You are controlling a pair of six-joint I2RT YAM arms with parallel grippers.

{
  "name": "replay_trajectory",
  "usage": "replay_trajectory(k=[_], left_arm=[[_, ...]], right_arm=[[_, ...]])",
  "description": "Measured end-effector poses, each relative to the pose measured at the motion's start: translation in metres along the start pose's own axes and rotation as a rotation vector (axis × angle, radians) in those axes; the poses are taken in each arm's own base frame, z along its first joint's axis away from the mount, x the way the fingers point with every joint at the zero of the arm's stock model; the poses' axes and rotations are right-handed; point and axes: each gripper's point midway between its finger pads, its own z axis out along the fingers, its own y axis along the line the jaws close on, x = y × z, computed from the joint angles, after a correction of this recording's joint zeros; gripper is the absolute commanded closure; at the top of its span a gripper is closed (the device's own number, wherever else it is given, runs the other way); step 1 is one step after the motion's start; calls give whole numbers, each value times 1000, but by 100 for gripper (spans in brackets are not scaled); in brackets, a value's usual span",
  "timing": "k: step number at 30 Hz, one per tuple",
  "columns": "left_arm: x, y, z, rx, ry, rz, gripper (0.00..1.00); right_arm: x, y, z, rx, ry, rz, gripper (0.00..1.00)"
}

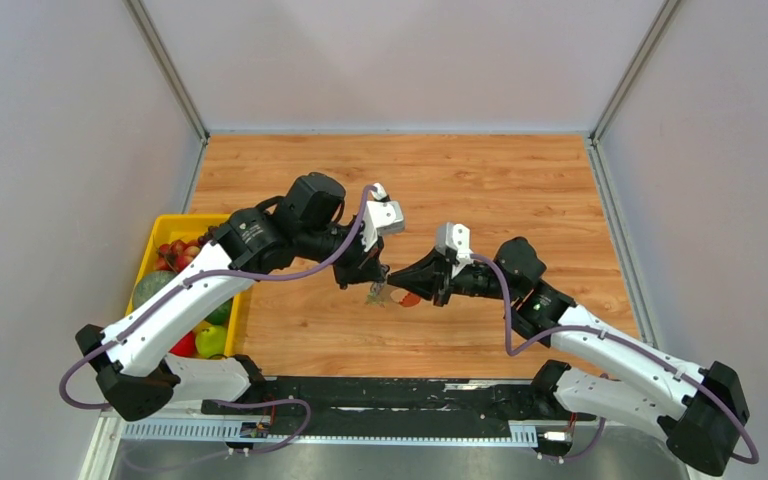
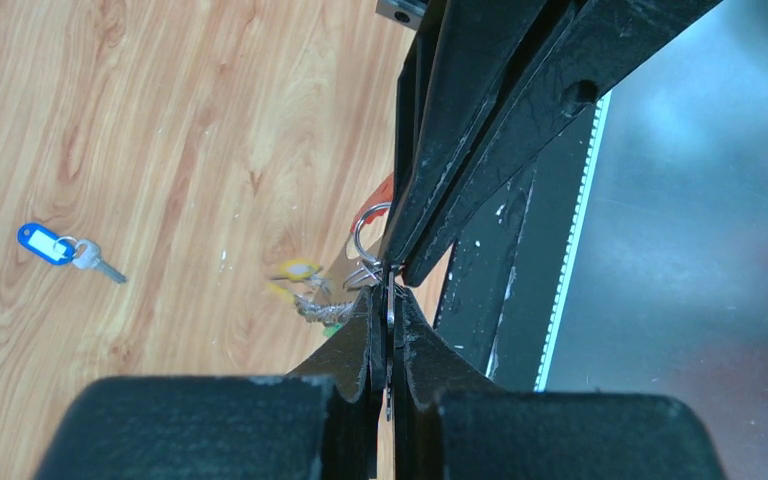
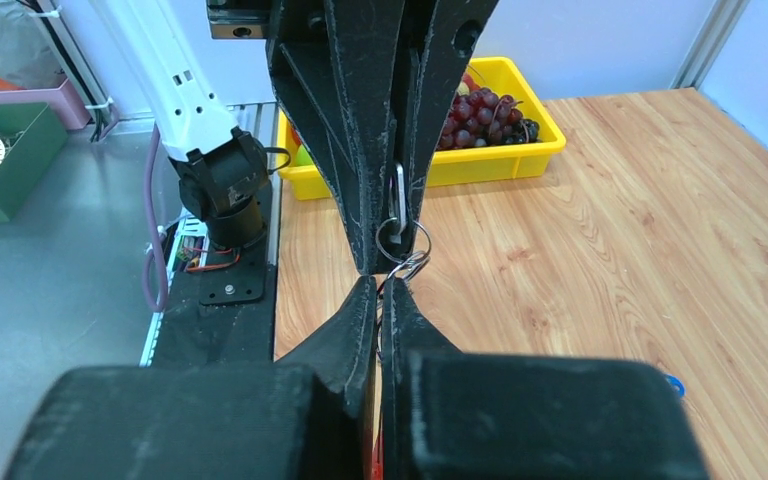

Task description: Remove the keys from the keyring

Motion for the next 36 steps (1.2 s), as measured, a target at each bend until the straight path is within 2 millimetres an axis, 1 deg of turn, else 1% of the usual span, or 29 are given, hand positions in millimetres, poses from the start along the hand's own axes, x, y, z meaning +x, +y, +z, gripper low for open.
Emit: replay_trajectory(k=[5,9,17,23,24,25,31,32,36], left_arm=[[-2,5,-2,-37,1,-27,100],[-3,8,1,-53,14,-69,100],[3,16,6,-66,44,-151,100],[2,14,8,-47,43,-180,100],[2,14,9,-44,43,-181,100],[2,14,9,-43,43,-181,100],[5,18,8,-64,53,-184,100],[5,19,8,-68,52,-181,100],[3,19,3,-76,40,-147,100]], right_arm=[[-4,0,-2,10,-9,-6,100],[-9,0,-5,19,-19,-12,100],[-12,-1,-15,69,-51,-31,100],[-25,-2,-23,101,-110,-66,100],[-25,-2,-23,103,-113,-68,98],[-25,-2,-23,105,-114,-68,88],[-27,-3,-22,105,-123,-77,63],[-27,-3,-22,105,-124,-78,61],[-24,-5,-21,106,-115,-76,60]])
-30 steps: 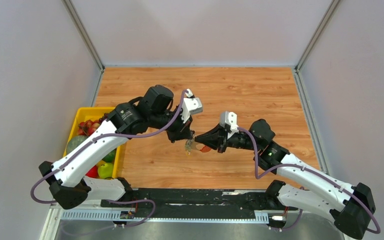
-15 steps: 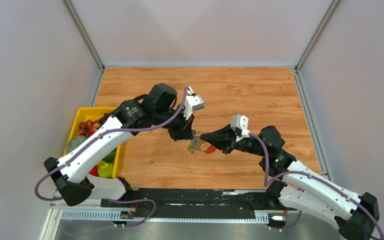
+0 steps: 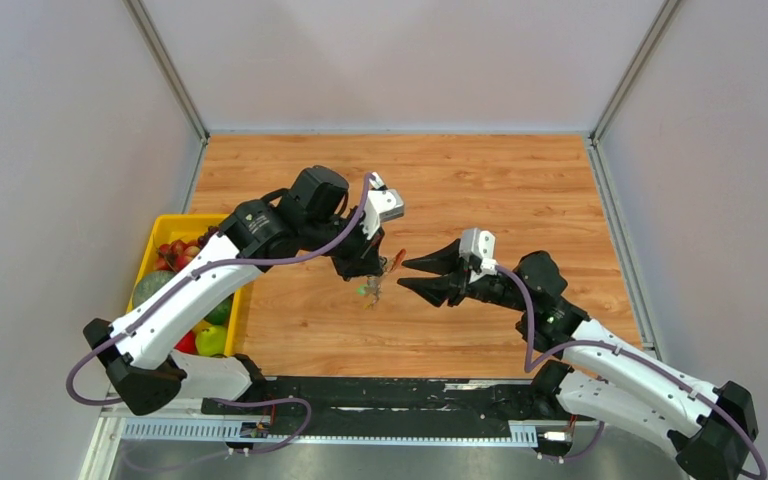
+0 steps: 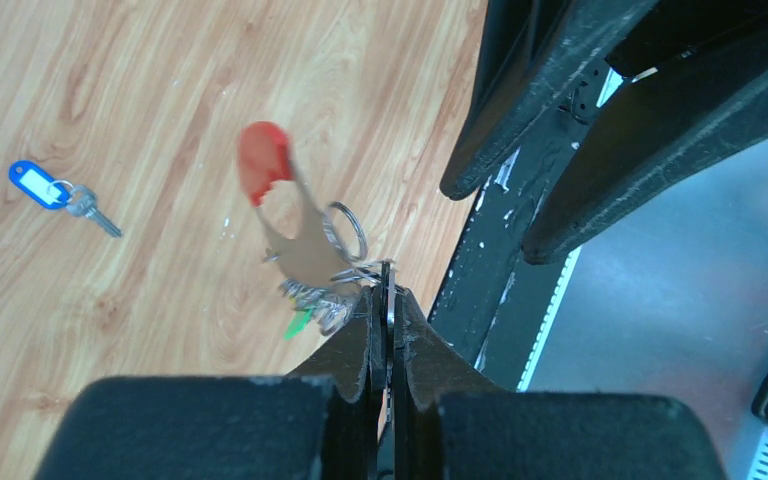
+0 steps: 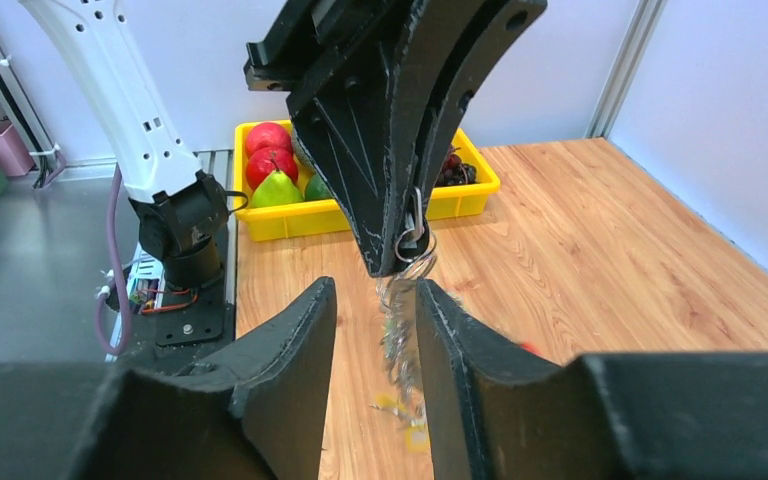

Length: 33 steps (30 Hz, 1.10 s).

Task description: Remove the keys from the keyring

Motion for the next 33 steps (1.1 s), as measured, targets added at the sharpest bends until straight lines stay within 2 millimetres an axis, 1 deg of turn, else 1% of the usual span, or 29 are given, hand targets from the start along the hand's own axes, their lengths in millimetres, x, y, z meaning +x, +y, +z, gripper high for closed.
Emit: replay_trajectory(k=[6,15,33], left_arm=[[-2,-3,-7,4,-22,47,100],[-3,-8,-8,33,-27,60,100],[-2,-22,-6,89,-25,84,100]], right_arm=[[5,-1,2,-4,14,7,61],[18,0,9,-27,54,39,61],[21,5,17,-75,63,69,67]])
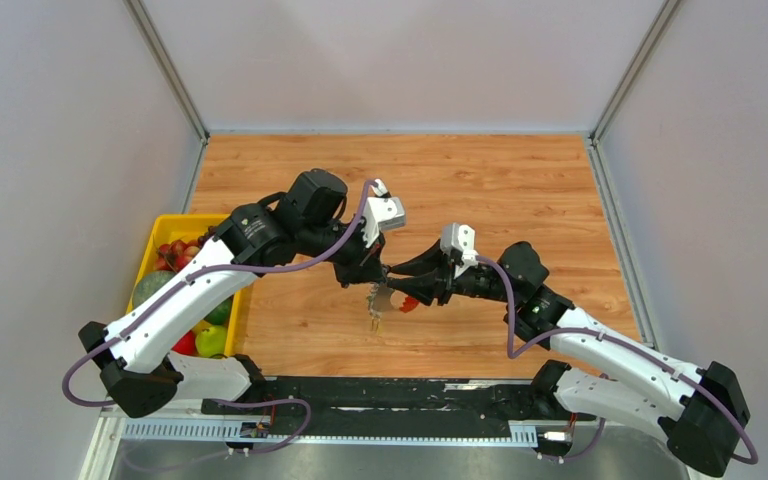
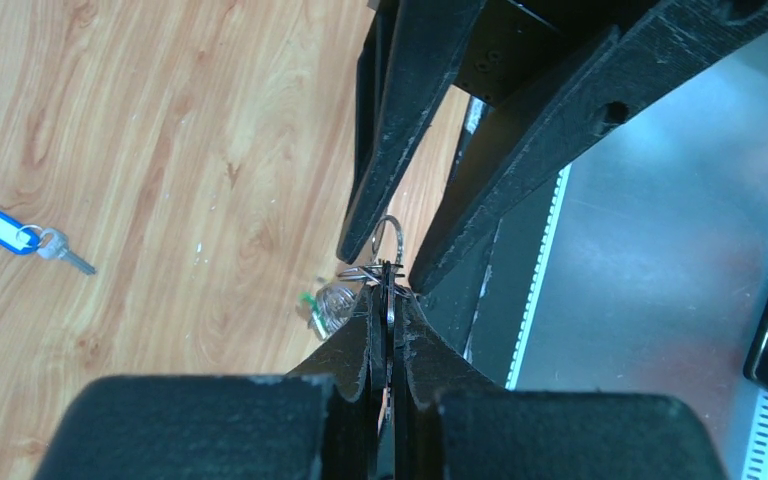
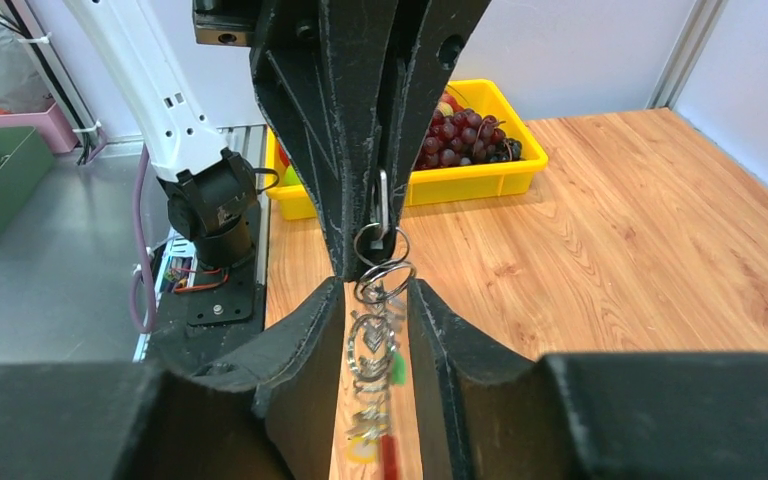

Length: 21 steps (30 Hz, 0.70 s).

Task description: Remove the keys from the keyring

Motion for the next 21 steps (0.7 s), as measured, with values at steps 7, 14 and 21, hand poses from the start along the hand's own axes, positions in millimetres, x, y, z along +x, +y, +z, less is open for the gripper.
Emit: replay_trajectory(k=[7,14,21], left_arm=[[0,-4,1,18,0,8,100],[0,0,1,-3,4,5,100],[-10,0,-3,-13,-20,-70,100]], right_arm=[[0,4,0,-16,0,7,98],[0,6,0,-23,7,15,100],[-11,8,-4,-20,-22,-8,100]])
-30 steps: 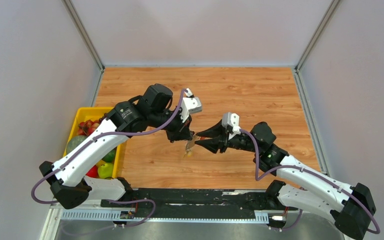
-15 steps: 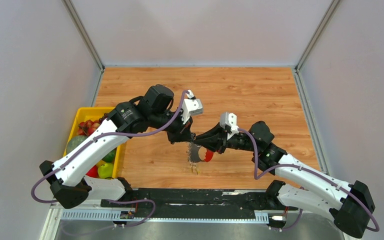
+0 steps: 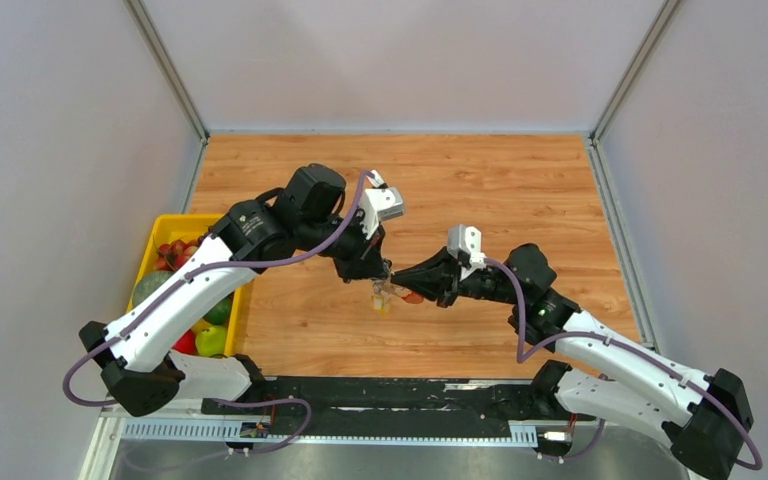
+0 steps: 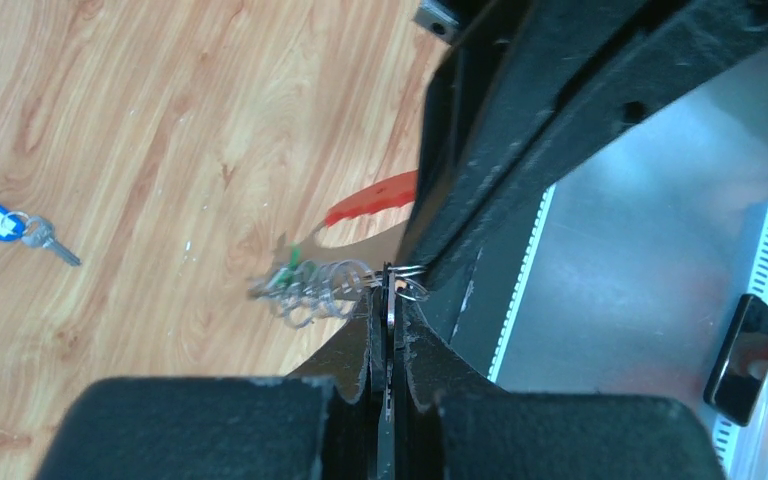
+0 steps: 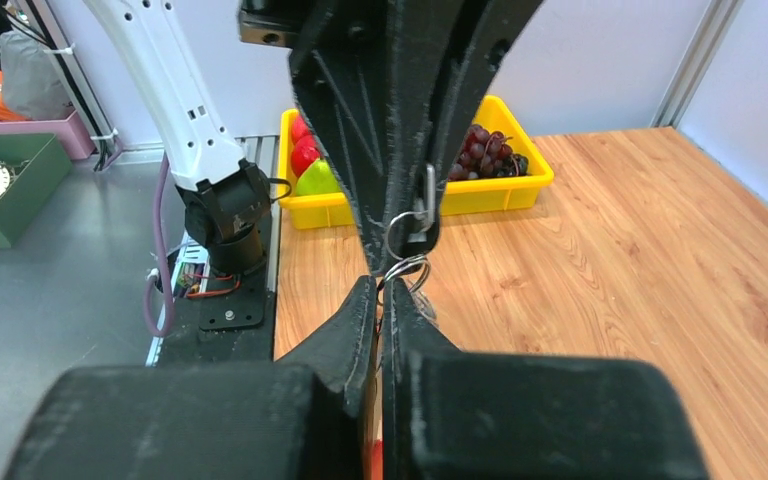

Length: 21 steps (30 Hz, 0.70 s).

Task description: Remove the keys from the keyring

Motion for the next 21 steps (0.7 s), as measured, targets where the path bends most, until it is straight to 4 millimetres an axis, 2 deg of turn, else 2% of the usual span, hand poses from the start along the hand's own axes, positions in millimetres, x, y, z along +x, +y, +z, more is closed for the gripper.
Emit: replay_trajectory(k=[7,13,14,16,17,21], left_arm=[[2,7,-1,-8,-3,-74,100],[14,3,14,50,15,-127,100],[15,3,15,59,17,-133,100],[17,3,17,66,18,-141,100],[16,3,17,67,16,-141,100],[15,5,17,57,10,-129,100]], right_arm=[[-10,5,-8,5,-45,-29,100],[-13,7,-16,21,-83,-53,100],[-12,7,-17,20,-83,-54,96],[-10,7,-17,21,-82,-56,74],[-10,7,-17,20,-81,-57,67],[-14,7,-16,18,-95,-77,64]])
